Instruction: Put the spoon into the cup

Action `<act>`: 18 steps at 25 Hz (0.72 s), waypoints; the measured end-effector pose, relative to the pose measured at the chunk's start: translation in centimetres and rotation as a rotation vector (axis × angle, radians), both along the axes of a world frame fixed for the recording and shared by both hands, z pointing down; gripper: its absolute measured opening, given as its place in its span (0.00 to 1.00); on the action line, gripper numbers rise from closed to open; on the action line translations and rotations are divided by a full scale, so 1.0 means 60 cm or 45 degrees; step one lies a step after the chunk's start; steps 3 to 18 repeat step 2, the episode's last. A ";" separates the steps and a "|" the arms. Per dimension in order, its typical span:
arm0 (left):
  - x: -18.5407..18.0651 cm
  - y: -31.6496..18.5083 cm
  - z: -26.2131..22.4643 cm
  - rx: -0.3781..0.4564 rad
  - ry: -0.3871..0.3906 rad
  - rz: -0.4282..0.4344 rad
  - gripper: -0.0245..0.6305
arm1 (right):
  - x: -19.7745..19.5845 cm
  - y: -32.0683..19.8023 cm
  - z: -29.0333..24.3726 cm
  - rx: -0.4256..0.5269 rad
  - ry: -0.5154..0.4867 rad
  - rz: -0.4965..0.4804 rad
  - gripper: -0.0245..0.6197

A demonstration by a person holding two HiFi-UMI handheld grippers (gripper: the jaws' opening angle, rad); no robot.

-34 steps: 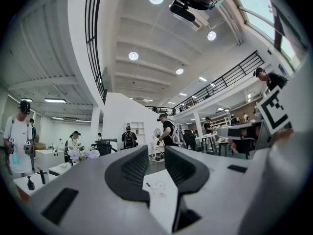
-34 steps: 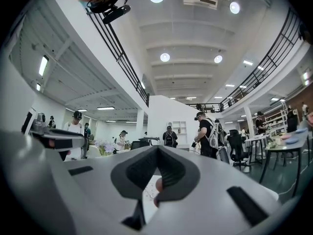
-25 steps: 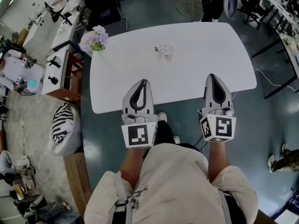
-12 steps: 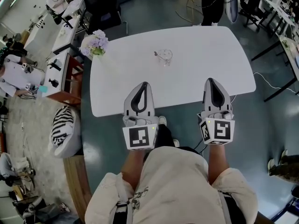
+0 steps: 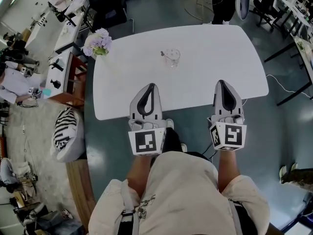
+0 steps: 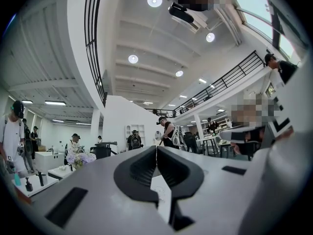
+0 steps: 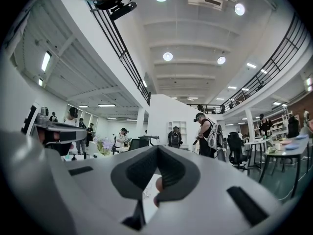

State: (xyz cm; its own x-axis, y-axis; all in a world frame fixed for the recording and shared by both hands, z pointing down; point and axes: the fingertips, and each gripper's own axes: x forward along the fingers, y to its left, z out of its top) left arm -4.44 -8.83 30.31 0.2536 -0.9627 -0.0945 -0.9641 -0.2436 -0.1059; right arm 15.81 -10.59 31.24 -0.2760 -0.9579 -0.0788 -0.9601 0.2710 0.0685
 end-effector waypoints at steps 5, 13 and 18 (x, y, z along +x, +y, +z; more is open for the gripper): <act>0.001 -0.005 -0.001 0.002 0.009 -0.001 0.05 | 0.000 -0.003 0.003 -0.001 0.001 0.000 0.02; 0.001 -0.005 -0.001 0.002 0.009 -0.001 0.05 | 0.000 -0.003 0.003 -0.001 0.001 0.000 0.02; 0.001 -0.005 -0.001 0.002 0.009 -0.001 0.05 | 0.000 -0.003 0.003 -0.001 0.001 0.000 0.02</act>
